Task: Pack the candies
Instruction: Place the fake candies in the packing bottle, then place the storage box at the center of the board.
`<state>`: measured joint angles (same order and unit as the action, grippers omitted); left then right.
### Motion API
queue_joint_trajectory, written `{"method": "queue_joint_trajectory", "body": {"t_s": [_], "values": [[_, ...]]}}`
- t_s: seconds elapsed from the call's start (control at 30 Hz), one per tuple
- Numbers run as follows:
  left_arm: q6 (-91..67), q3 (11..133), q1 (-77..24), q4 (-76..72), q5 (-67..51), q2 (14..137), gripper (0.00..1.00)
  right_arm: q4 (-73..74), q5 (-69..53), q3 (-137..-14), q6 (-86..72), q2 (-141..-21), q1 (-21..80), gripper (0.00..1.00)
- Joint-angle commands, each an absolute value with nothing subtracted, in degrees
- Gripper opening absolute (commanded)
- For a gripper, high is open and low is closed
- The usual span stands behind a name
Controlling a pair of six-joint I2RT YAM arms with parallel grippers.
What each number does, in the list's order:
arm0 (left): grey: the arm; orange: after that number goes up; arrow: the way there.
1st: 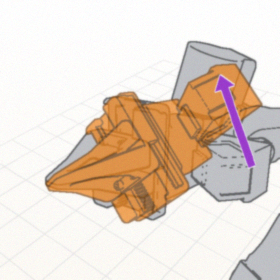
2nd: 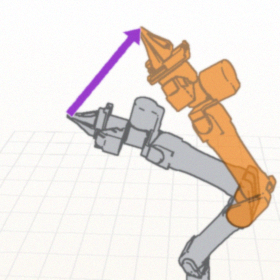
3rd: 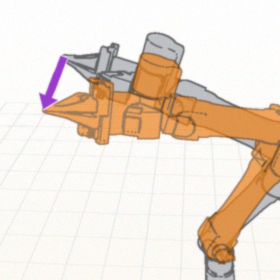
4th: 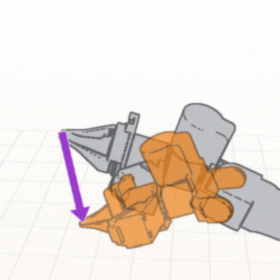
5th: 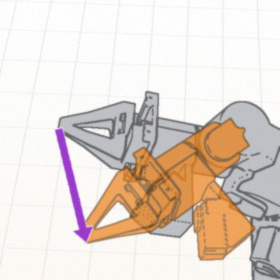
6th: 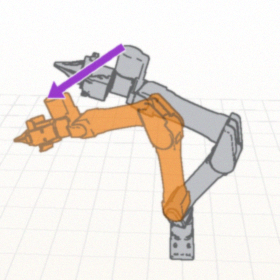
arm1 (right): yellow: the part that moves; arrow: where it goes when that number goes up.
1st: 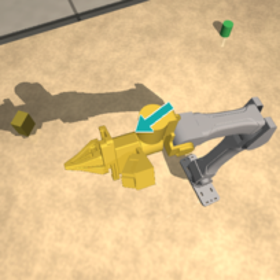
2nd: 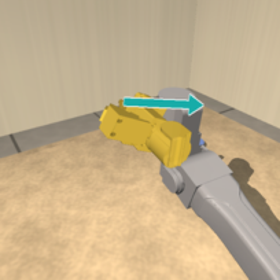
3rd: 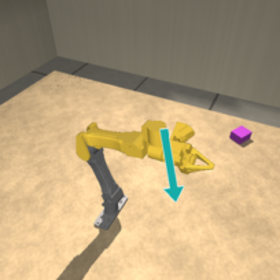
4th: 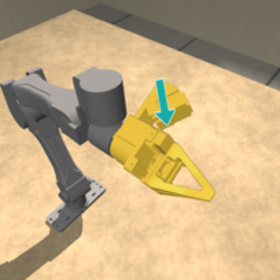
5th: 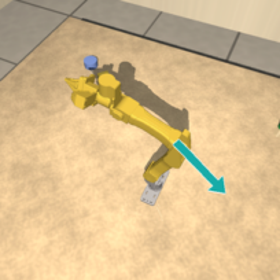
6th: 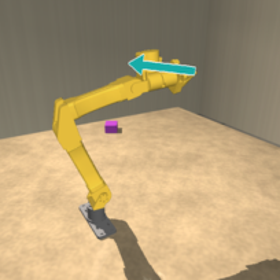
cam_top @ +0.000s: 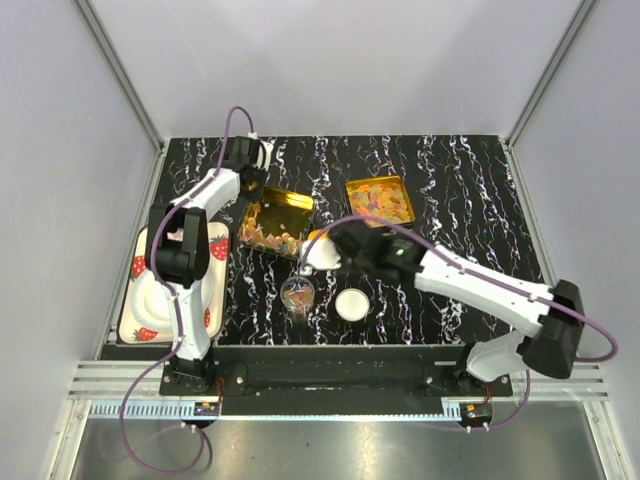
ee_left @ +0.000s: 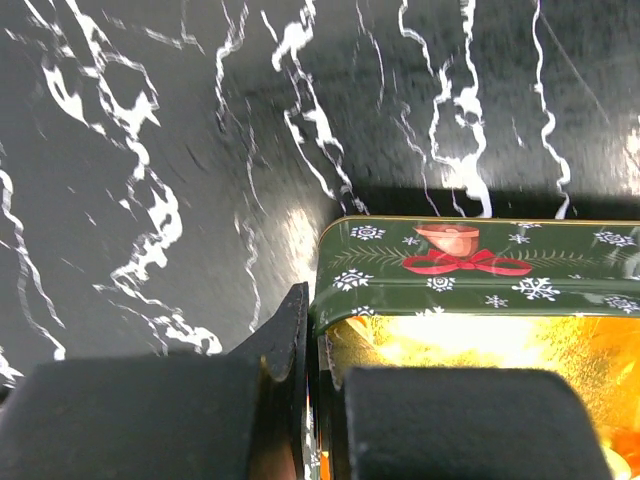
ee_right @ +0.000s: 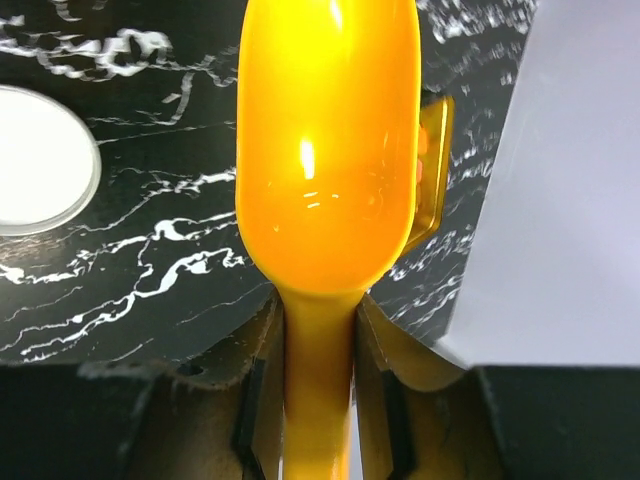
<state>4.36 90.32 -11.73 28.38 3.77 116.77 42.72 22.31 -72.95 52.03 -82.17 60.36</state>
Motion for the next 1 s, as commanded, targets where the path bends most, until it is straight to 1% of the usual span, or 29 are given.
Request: {"method": "queue_joint_trajectory", "body": {"t_s": [0.0, 0.1, 0.23, 0.4, 0.53, 0.83, 0.97], "values": [[7.56, 97.90, -11.16, 32.51, 6.33, 119.26, 0.00, 39.21, 15.48, -69.54, 47.64, -75.24, 55.03, 0.00], [7.38, 105.79, -10.37, 36.11, 6.15, 123.30, 0.00, 36.13, 13.72, -64.54, 46.85, -72.08, 51.78, 0.00], [6.07, 111.96, -8.88, 37.88, 6.15, 127.34, 0.00, 32.36, 11.08, -59.51, 44.92, -69.26, 47.47, 0.00], [3.52, 119.69, -7.39, 38.85, 7.64, 132.09, 0.00, 28.05, 9.67, -53.97, 42.28, -67.76, 45.53, 0.00], [1.76, 123.13, -6.42, 38.24, 9.22, 134.99, 0.00, 24.97, 9.58, -51.60, 41.22, -67.41, 44.83, 0.00], [-2.46, 123.75, -4.84, 31.47, 10.72, 138.16, 0.00, 19.87, 8.70, -46.59, 39.20, -65.57, 42.54, 0.00], [-2.72, 127.08, -4.40, 31.11, 11.69, 139.66, 0.00, 19.25, 8.26, -46.41, 38.76, -65.30, 41.84, 0.00]]}}
